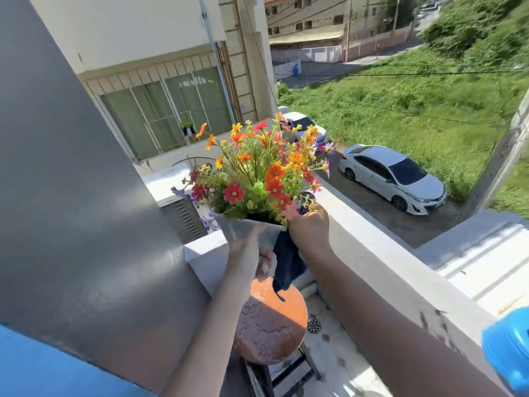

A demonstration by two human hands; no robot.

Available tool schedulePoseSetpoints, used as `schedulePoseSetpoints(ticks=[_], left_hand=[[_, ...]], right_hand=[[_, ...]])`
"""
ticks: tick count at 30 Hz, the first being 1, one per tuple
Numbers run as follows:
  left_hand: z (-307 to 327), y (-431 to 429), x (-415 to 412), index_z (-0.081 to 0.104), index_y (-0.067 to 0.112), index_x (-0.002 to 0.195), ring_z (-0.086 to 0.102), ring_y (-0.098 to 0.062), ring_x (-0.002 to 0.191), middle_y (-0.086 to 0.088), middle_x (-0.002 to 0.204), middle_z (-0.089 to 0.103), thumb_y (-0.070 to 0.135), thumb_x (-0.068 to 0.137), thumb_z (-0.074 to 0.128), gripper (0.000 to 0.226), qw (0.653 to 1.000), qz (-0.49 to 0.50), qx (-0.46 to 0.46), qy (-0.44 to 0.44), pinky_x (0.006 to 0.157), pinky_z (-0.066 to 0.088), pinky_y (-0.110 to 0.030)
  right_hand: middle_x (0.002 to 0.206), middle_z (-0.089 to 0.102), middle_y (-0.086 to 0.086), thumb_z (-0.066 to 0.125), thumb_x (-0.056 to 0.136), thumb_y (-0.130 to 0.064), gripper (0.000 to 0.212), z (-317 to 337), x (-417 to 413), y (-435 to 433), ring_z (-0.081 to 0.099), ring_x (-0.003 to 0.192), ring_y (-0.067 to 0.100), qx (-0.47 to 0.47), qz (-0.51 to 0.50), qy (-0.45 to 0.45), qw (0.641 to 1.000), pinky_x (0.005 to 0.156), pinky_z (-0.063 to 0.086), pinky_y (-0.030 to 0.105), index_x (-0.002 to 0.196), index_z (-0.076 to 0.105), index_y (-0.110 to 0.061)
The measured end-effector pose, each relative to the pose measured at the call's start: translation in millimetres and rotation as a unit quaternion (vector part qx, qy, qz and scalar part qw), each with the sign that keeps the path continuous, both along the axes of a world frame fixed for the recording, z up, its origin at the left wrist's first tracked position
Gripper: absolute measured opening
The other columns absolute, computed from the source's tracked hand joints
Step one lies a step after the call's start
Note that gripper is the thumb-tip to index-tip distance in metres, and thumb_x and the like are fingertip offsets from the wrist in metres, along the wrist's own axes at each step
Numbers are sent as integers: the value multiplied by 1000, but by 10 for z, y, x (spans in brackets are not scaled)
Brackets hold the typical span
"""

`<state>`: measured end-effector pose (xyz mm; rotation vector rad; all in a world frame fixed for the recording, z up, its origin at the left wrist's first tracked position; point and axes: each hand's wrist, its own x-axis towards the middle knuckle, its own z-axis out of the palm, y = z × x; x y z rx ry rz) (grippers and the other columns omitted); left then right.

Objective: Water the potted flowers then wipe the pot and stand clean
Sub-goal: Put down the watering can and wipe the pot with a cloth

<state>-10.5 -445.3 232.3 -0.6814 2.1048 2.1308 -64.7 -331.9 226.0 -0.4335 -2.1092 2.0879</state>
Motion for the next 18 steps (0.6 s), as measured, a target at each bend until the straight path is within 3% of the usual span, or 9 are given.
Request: schedulePoseSetpoints(ticks=[3, 9, 13, 15, 16, 18], left_hand=[[64, 31, -112, 61, 9, 76, 37, -13, 33, -6, 54, 60, 38, 93, 50, 36, 1000, -6, -1, -14, 41, 22, -18], [-28, -84, -157, 54, 8, 71, 32, -8, 25, -7, 56, 51, 18, 97, 40, 31, 999, 4, -27, -29, 33, 23, -10], [-33, -202, -212, 53, 7, 74, 30, -8, 24, -4, 52, 45, 19, 102, 37, 34, 1000, 12, 13, -7, 31, 21, -13], [-15, -289, -221, 50, 9, 71, 26, -7, 26, 0, 47, 44, 12, 101, 32, 35, 999, 8, 34, -8, 32, 17, -13], [3, -337, -212, 48, 10, 70, 24, -7, 26, 1, 45, 44, 7, 98, 29, 34, 999, 7, 46, -12, 32, 16, -13], [36, -418, -192, 43, 12, 71, 22, -7, 29, 2, 46, 46, 4, 96, 27, 30, 998, -1, 64, -16, 33, 15, -15]], right_hand=[[62, 49, 3, 63, 88, -22, 27, -73, 58, -124, 40, 54, 17, 56, 22, 2, 998, 47, 33, 26, 71, 47, -8], [68, 64, 6, 70, 78, -19, 17, -153, 183, -325, 49, 54, 7, 53, 2, 48, 997, 51, 40, 26, 79, 58, -6], [68, 62, -8, 69, 81, -15, 13, -142, 219, -375, 56, 56, -7, 33, 46, 87, 995, 54, 41, 19, 79, 56, -18], [76, 67, -6, 71, 82, -24, 15, -178, 242, -362, 62, 67, -1, 23, 82, 82, 993, 60, 48, 21, 90, 58, -19], [82, 68, -1, 69, 83, -24, 17, -207, 249, -339, 65, 75, 8, 14, 99, 67, 993, 66, 51, 28, 95, 58, -18], [91, 67, 8, 60, 83, -14, 22, -233, 220, -260, 66, 83, 25, 2, 127, 43, 991, 70, 54, 38, 104, 56, -17]])
